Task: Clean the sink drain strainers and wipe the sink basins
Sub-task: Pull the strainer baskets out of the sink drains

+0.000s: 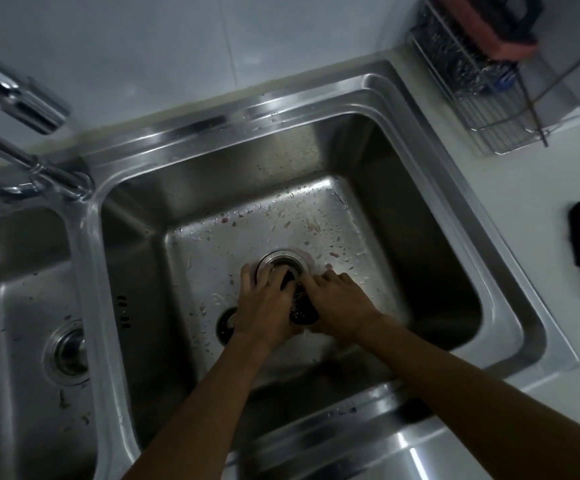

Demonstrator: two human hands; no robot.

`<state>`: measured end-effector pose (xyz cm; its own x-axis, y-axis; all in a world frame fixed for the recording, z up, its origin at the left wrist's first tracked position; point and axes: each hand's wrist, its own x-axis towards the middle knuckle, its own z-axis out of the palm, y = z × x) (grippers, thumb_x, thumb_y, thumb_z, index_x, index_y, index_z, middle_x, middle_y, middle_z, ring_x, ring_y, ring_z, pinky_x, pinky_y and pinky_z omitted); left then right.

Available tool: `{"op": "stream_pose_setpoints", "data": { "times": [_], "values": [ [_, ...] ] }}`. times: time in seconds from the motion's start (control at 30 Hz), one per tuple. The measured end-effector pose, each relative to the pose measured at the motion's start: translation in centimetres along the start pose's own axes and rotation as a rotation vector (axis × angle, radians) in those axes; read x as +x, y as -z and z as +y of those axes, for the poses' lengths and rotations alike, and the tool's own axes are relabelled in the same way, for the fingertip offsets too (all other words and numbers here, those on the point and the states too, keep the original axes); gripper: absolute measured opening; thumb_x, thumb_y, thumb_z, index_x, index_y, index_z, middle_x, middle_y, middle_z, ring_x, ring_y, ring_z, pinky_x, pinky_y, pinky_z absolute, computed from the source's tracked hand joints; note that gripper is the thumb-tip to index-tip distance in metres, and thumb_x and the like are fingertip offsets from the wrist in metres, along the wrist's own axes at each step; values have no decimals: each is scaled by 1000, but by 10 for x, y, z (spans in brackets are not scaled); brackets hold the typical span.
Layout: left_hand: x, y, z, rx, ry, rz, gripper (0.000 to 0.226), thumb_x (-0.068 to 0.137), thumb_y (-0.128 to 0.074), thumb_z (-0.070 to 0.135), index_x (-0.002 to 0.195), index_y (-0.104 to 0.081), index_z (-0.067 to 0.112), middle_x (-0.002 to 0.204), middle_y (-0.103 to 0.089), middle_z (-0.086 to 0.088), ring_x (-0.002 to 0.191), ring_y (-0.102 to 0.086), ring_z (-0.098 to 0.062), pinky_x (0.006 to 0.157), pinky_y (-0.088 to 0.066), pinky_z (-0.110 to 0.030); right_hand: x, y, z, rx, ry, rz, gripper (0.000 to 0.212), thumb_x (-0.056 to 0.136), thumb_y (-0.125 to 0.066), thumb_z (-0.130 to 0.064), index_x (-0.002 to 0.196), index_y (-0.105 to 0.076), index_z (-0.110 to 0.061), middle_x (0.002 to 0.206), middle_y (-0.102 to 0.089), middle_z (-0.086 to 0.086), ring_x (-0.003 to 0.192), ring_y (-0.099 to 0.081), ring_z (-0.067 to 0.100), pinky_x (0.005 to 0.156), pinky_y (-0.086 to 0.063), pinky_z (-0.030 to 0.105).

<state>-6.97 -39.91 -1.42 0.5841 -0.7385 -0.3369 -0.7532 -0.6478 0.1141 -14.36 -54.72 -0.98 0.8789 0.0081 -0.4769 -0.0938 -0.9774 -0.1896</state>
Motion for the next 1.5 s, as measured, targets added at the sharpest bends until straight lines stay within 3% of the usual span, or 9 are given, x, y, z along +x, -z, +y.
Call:
{"op": "stream_pose_setpoints", "data": {
  "times": [0.13,0.2,0.33,0.5,0.77,1.0,1.17,1.37,1.5],
  "values": [
    [2,14,7,-160,30,-101,106,75,-78,67,159,-28,26,169,-21,-5,157,-18,-29,124,-6,-53,-15,16,9,123,-103,43,100,75,-78,-54,151,-24,-18,145,-51,11,133,-48,35,109,-42,50],
    [10,36,14,-278,18,-120,107,81,-77,59,162,-18,25,169,-18,-4,156,-17,-27,126,-20,-51,-33,36,22,178,-153,137,89,81,-73,-55,152,-29,-23,147,-50,7,131,-50,30,108,-44,49],
    [47,101,54,-373,-93,84,95,88,-74,47,162,-19,22,161,-30,-4,147,-32,-28,118,-30,-45,-85,96,67,198,-316,484,55,88,-67,-50,135,-46,-34,129,-61,-3,112,-63,21,87,-57,44],
    [90,181,138,-390,-290,307,96,86,-74,57,161,-26,20,160,-32,-9,145,-36,-28,117,-37,-46,-148,163,127,-3,-407,835,35,92,-66,-48,121,-58,-29,101,-66,-7,79,-64,13,59,-56,32],
    [119,201,200,-276,-321,365,111,76,-70,77,160,-25,20,168,-22,-12,153,-25,-31,121,-28,-52,-147,187,208,-225,-529,741,61,94,-63,-50,149,-40,-36,114,-58,6,92,-59,27,56,-52,36],
    [110,173,166,-415,-331,274,99,87,-61,73,163,-24,22,172,-13,-7,157,-19,-26,124,-22,-52,-129,180,228,-389,-334,817,33,106,-48,-36,135,-63,-26,104,-65,3,88,-52,30,48,-37,32],
    [61,151,103,-421,-321,267,83,95,-53,68,161,-30,22,170,-22,-3,154,-29,-23,124,-22,-50,-149,177,193,-363,-338,993,33,110,-42,-32,128,-67,-19,100,-68,3,82,-50,25,50,-27,30],
    [-3,125,21,-301,-150,194,87,95,-51,70,164,-21,26,171,-19,0,156,-23,-22,124,-19,-47,-152,162,73,-76,-245,1105,28,108,-51,-29,116,-73,-14,99,-69,6,85,-57,25,59,-50,42],
    [-50,98,-25,-271,-37,-41,98,90,-64,66,164,-14,26,169,-20,0,153,-24,-24,122,-20,-46,-128,139,-12,234,-202,1082,15,94,-69,-22,97,-76,-8,89,-70,6,82,-63,22,68,-54,40]
  ]
}}
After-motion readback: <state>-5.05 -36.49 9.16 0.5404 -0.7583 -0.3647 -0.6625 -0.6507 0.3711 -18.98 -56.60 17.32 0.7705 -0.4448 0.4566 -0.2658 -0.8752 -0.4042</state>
